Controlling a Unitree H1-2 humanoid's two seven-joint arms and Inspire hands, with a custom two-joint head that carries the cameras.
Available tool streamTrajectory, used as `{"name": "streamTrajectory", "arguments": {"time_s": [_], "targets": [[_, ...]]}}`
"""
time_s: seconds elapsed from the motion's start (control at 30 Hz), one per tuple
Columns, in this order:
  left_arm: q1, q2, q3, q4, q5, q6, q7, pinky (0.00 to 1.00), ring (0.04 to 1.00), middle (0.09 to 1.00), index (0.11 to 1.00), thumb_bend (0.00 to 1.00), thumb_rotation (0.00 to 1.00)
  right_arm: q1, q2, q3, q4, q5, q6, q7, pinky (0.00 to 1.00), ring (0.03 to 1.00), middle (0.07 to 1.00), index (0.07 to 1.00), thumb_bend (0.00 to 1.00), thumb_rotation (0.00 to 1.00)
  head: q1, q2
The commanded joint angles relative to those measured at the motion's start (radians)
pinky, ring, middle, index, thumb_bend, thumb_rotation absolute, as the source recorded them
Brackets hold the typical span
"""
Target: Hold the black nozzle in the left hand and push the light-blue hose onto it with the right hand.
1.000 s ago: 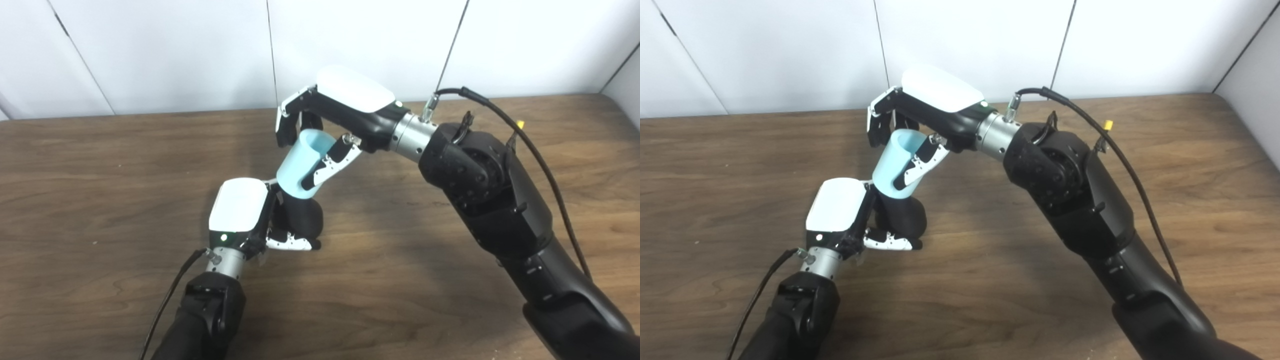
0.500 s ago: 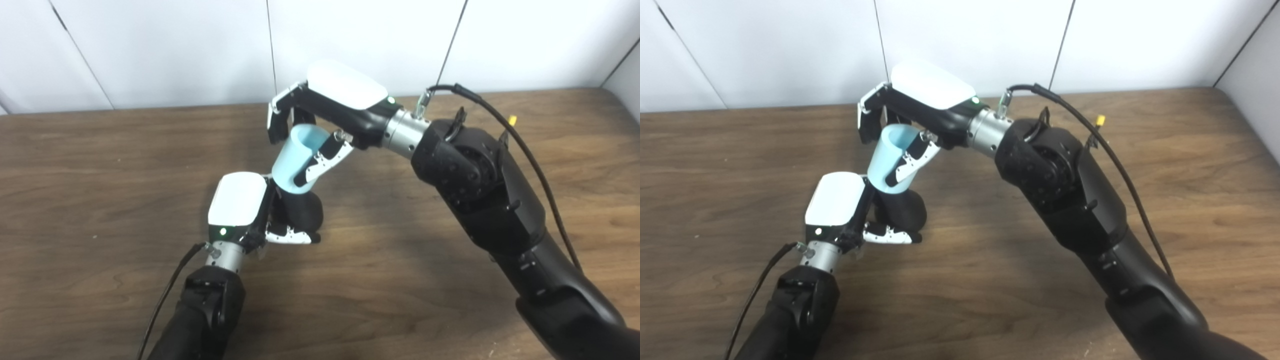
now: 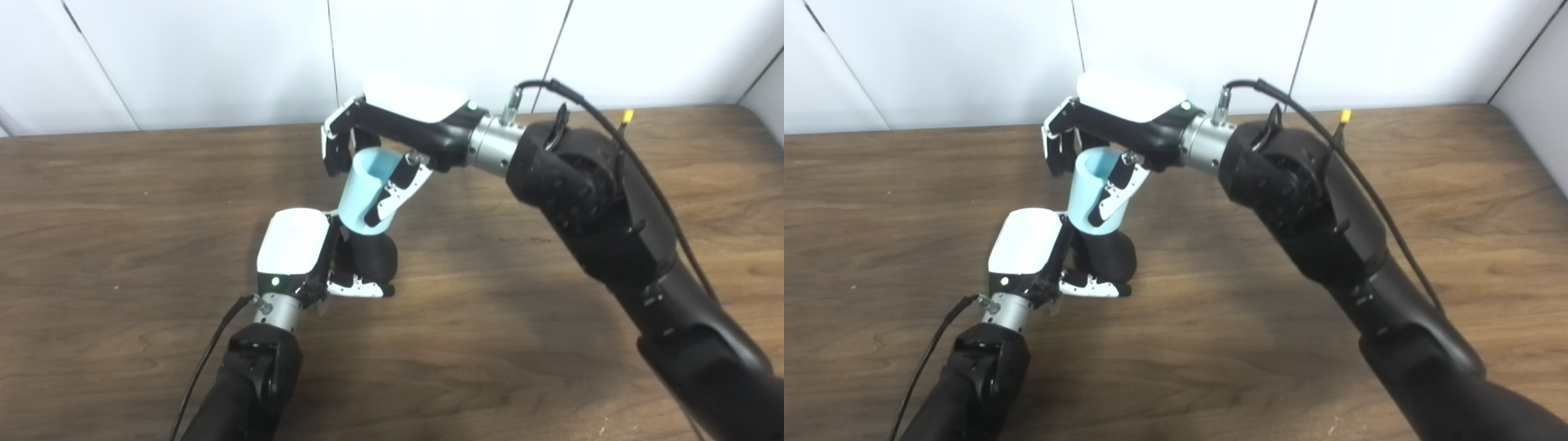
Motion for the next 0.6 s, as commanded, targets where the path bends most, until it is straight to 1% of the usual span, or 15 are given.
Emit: {"name": "streamTrajectory", "arguments": {"time_s": [0.0,0.13,0.33,0.47,0.57], "targets": [[0.005,-0.01,-0.021,-0.003,-0.002,-0.005,-0.035,0.47,0.484,0.418,0.497,0.52,0.0,-0.063,-0.013,-0.006,-0.034,0.005,0.011,0.019,0.39,0.391,0.506,0.5,0.5,0.0,-0.001,0.001],[0.004,-0.011,-0.019,0.004,-0.005,-0.01,-0.023,0.49,0.492,0.431,0.497,0.52,0.0,-0.084,-0.021,0.005,-0.036,0.011,0.014,0.069,0.36,0.402,0.52,0.483,0.5,0.0,-0.001,0.004],[0.003,-0.01,-0.02,-0.001,-0.001,-0.001,-0.039,0.48,0.493,0.424,0.498,0.52,0.0,-0.099,-0.023,0.015,-0.043,0.01,0.031,0.107,0.35,0.414,0.527,0.459,0.5,0.0,-0.003,0.001],[0.003,-0.011,-0.019,-0.002,-0.004,-0.002,-0.039,0.49,0.497,0.425,0.497,0.52,0.0,-0.093,-0.018,0.024,-0.044,-0.001,0.03,0.11,0.34,0.408,0.531,0.472,0.5,0.0,-0.003,0.001],[0.003,-0.011,-0.02,-0.001,0.0,-0.002,-0.036,0.48,0.493,0.426,0.497,0.52,0.0,-0.083,-0.013,0.028,-0.04,-0.002,0.021,0.1,0.31,0.408,0.547,0.49,0.49,0.0,-0.003,0.001]]}}
